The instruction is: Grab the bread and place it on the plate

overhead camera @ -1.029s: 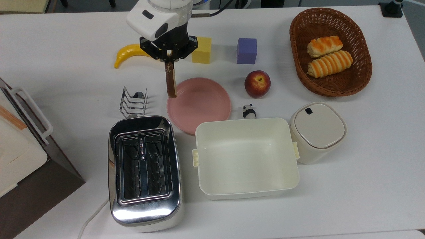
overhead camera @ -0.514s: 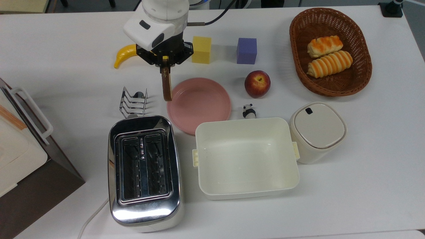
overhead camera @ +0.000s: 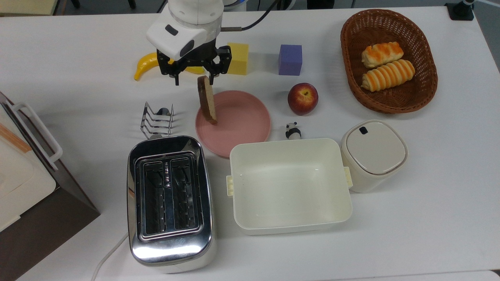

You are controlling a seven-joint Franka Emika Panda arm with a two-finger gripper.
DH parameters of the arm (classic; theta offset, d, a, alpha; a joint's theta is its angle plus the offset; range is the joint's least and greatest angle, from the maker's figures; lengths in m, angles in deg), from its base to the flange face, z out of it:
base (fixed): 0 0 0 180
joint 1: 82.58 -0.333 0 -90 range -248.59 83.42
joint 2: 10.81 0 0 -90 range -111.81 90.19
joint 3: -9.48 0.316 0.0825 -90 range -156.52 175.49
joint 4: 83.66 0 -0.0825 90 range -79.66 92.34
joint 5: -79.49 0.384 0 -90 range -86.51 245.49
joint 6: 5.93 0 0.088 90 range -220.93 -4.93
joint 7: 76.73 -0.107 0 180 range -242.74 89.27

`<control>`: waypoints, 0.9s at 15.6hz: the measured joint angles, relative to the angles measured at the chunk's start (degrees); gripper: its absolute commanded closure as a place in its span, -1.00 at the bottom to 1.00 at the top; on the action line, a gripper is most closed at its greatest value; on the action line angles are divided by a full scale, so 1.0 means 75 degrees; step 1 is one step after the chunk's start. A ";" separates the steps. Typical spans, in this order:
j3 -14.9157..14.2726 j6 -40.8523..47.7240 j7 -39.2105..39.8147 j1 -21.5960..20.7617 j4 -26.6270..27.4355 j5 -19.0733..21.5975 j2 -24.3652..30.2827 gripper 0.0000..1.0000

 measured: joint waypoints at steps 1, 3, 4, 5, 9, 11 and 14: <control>0.0002 0.0000 0.0000 -0.0001 0.0000 -0.0004 0.0000 -0.98; 0.0002 -0.0001 0.0000 -0.0001 0.0000 -0.0006 0.0000 -1.00; 0.0002 -0.0002 0.0000 -0.0002 0.0000 -0.0007 0.0000 -1.00; 0.0002 -0.0004 0.0000 -0.0002 -0.0002 -0.0007 0.0000 -1.00; 0.0003 -0.0005 0.0000 -0.0002 -0.0003 -0.0018 0.0000 -1.00; 0.0003 -0.0005 0.0000 -0.0002 -0.0003 -0.0025 0.0000 -1.00; 0.0002 -0.0005 0.0000 -0.0001 -0.0009 -0.0029 0.0000 -1.00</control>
